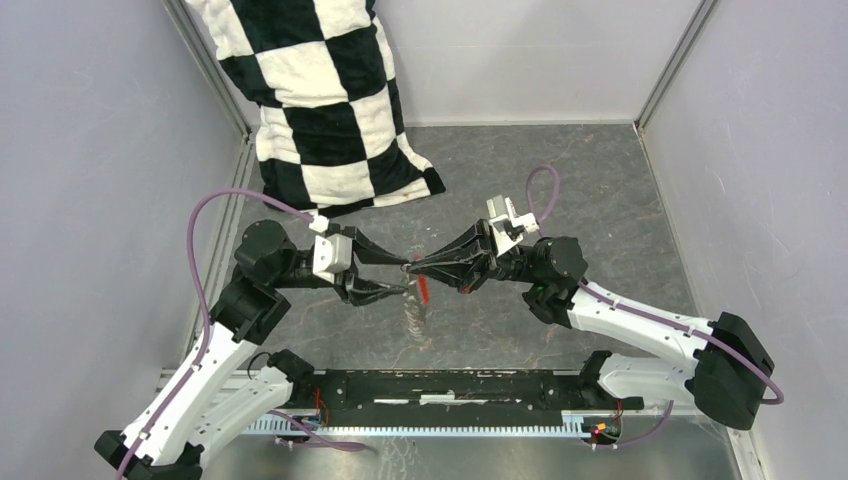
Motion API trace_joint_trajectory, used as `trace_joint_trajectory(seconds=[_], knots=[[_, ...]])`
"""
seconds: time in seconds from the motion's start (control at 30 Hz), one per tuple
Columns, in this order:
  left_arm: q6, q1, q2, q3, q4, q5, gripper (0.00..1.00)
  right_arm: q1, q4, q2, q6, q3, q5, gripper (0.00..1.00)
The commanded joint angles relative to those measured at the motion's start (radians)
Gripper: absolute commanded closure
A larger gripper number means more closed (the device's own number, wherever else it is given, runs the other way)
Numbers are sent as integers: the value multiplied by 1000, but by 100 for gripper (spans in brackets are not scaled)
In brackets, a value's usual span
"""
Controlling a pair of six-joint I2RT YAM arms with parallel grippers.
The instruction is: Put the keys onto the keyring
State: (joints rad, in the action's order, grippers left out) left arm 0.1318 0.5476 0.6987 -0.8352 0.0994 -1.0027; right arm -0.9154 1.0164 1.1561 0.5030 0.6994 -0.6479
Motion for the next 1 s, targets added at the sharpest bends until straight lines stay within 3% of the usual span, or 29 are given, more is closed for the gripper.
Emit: trace_joint_trajectory(seconds=[0.0, 0.13, 0.17, 0.43, 0.63, 0.83, 0.97], knots=[[117, 3, -3, -60, 143, -17, 31, 3, -13, -40, -50, 8, 43, 100], [152, 3, -24, -45, 229, 35, 2, 5, -108, -56, -117, 44, 69, 100], [145, 3, -35, -32, 245, 45, 0, 5, -134, -60, -132, 53, 83, 100], [-142, 3, -122, 190, 110, 49, 0, 9, -182, -62, -160, 86, 139, 100], [-243, 3, -43, 211, 6, 188, 0, 10, -177, -51, -155, 92, 153, 100], [-126, 2, -55, 192, 88, 626, 0, 11, -216, -67, -186, 97, 150, 100], [-109, 2, -94, 184, 48, 832, 0, 8, -250, -71, -207, 91, 152, 100]])
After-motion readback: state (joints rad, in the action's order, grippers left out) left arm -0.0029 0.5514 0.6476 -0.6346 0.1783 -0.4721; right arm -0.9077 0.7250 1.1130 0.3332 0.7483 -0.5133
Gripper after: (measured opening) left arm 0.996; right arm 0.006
